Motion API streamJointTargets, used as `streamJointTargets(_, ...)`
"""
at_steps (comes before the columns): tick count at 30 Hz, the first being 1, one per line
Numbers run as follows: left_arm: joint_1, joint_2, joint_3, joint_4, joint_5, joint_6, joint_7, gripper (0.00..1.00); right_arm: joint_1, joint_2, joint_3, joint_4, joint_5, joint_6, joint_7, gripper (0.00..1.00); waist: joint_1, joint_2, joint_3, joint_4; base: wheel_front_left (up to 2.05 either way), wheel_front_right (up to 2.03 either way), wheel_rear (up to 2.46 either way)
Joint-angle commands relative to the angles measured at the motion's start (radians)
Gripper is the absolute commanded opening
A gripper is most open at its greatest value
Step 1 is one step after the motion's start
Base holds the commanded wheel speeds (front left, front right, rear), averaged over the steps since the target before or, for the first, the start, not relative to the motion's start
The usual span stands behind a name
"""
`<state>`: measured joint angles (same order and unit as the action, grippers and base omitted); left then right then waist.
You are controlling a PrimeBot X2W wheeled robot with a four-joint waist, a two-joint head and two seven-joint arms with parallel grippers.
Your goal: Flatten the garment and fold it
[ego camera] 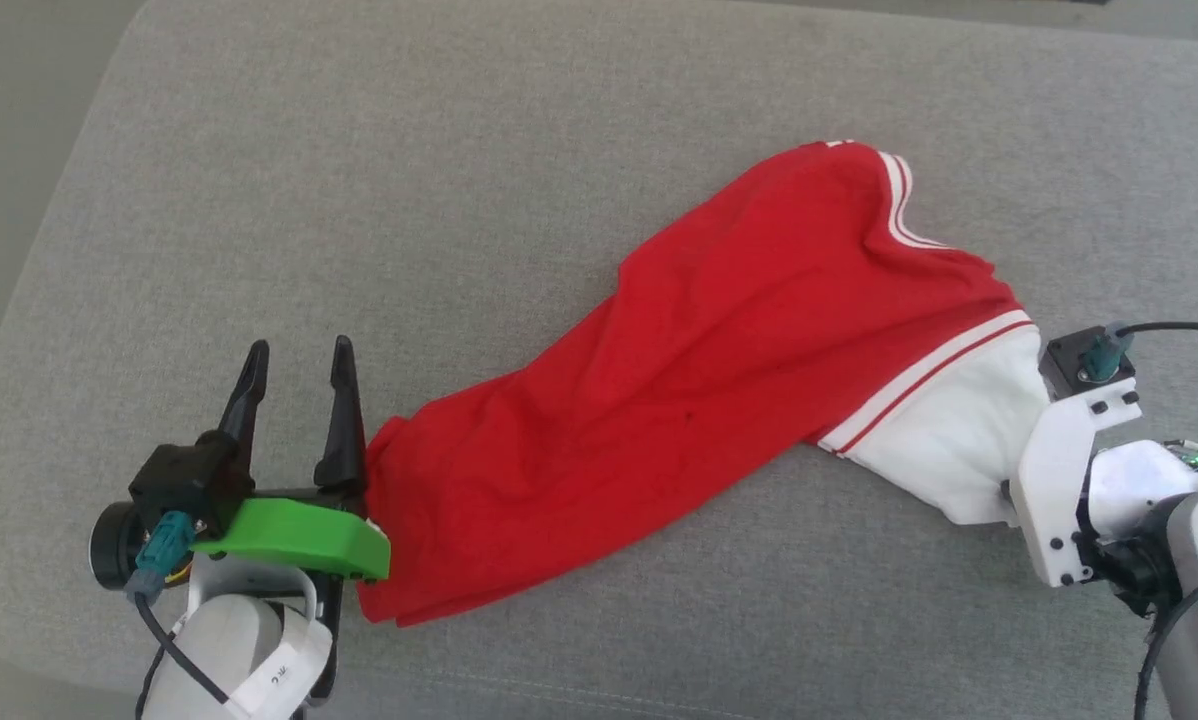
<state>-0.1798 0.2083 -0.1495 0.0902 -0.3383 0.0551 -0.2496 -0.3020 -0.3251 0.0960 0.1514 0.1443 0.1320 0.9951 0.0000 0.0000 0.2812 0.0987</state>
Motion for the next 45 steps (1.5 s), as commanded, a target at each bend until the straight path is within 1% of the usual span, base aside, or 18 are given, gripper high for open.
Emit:
streamJointTargets(1,-0.017,-0.006,0.001,0.002,0.004,0.008,-0.008,1.0,0.009,0.004,0.023,0.025,0.017,-0.001,0.012,1.0,0.0,0.0,0.012,0.007,0.0,0.0,0.0)
streamJointTargets(2,-0.017,-0.007,0.002,0.005,0.002,0.008,-0.008,1.0,0.008,0.001,0.026,0.026,0.023,-0.001,0.015,1.0,0.0,0.0,0.014,0.007,0.0,0.0,0.0)
streamJointTargets(3,-0.018,-0.007,0.003,0.007,0.002,0.008,-0.009,1.0,0.005,-0.002,0.028,0.024,0.029,-0.001,0.012,0.21,0.0,0.0,0.015,0.006,0.0,0.0,0.0)
streamJointTargets(4,-0.019,-0.007,0.004,0.007,0.002,0.008,-0.009,1.0,-0.001,-0.006,0.028,0.021,0.033,-0.001,0.003,0.0,0.0,0.0,0.016,0.005,0.0,0.0,0.0)
streamJointTargets(8,-0.024,-0.006,0.006,0.011,0.001,0.005,-0.01,1.0,-0.028,-0.016,0.0,0.011,0.051,-0.001,-0.031,0.0,0.0,0.0,0.012,-0.002,0.0,0.0,0.0)
streamJointTargets(12,-0.029,-0.005,0.008,0.012,0.001,0.005,-0.01,1.0,-0.072,-0.032,-0.077,0.003,0.048,-0.001,-0.074,0.0,0.0,0.0,0.005,-0.011,0.0,0.0,0.0)
streamJointTargets(16,-0.034,-0.005,0.003,0.016,0.0,0.0,-0.011,1.0,-0.09,-0.06,-0.194,0.017,0.021,-0.001,-0.086,0.0,0.0,0.0,-0.004,-0.013,0.0,0.0,0.0)
streamJointTargets(20,-0.037,-0.006,-0.002,0.022,-0.005,-0.004,-0.011,1.0,-0.04,-0.068,-0.345,0.042,-0.01,-0.001,-0.065,0.0,0.0,0.0,-0.012,-0.01,0.0,0.0,0.0)
streamJointTargets(23,-0.039,-0.005,-0.004,0.026,-0.008,-0.005,-0.011,1.0,0.026,-0.05,-0.442,0.064,-0.022,-0.001,-0.05,0.0,0.0,0.0,-0.016,-0.011,0.0,0.0,0.0)
streamJointTargets(26,-0.038,-0.003,-0.005,0.034,-0.013,-0.007,-0.01,1.0,0.097,-0.013,-0.518,0.078,-0.034,-0.001,-0.041,0.0,0.0,0.0,-0.019,-0.018,0.0,0.0,0.0)
streamJointTargets(29,-0.035,-0.002,-0.006,0.042,-0.019,-0.009,-0.009,1.0,0.14,0.028,-0.563,0.084,-0.042,-0.001,-0.04,0.0,0.0,0.0,-0.024,-0.031,0.0,0.0,0.0)
streamJointTargets(32,-0.03,-0.002,-0.008,0.047,-0.025,-0.01,-0.005,1.0,0.147,0.065,-0.587,0.076,-0.04,-0.001,-0.072,0.0,0.0,0.0,-0.028,-0.045,0.0,0.0,0.0)
streamJointTargets(33,-0.029,-0.002,-0.008,0.048,-0.026,-0.01,-0.005,1.0,0.144,0.075,-0.588,0.07,-0.032,-0.001,-0.087,0.18,0.0,0.0,-0.031,-0.049,0.0,0.0,0.0)
streamJointTargets(34,-0.028,-0.002,-0.01,0.05,-0.027,-0.01,-0.005,1.0,0.139,0.083,-0.59,0.06,-0.023,-0.001,-0.113,1.0,0.0,0.0,-0.033,-0.052,0.0,0.0,0.0)
streamJointTargets(37,-0.027,-0.001,-0.013,0.055,-0.029,-0.011,-0.003,1.0,0.114,0.107,-0.601,0.024,0.023,-0.001,-0.195,1.0,0.0,0.0,-0.044,-0.059,0.0,0.0,0.0)
streamJointTargets(39,-0.027,0.001,-0.015,0.058,-0.029,-0.011,-0.002,1.0,0.097,0.123,-0.601,-0.016,0.067,-0.001,-0.274,1.0,0.0,0.0,-0.053,-0.065,0.0,0.0,0.0)
streamJointTargets(42,-0.025,0.005,-0.017,0.057,-0.029,-0.009,0.0,1.0,0.082,0.139,-0.604,-0.08,0.105,-0.001,-0.42,1.0,0.0,0.0,-0.07,-0.073,0.0,0.0,0.0)
streamJointTargets(45,-0.018,0.011,-0.016,0.056,-0.031,-0.007,0.001,1.0,0.08,0.154,-0.601,-0.119,0.111,-0.001,-0.56,1.0,0.0,0.0,-0.086,-0.083,0.0,0.0,0.0)
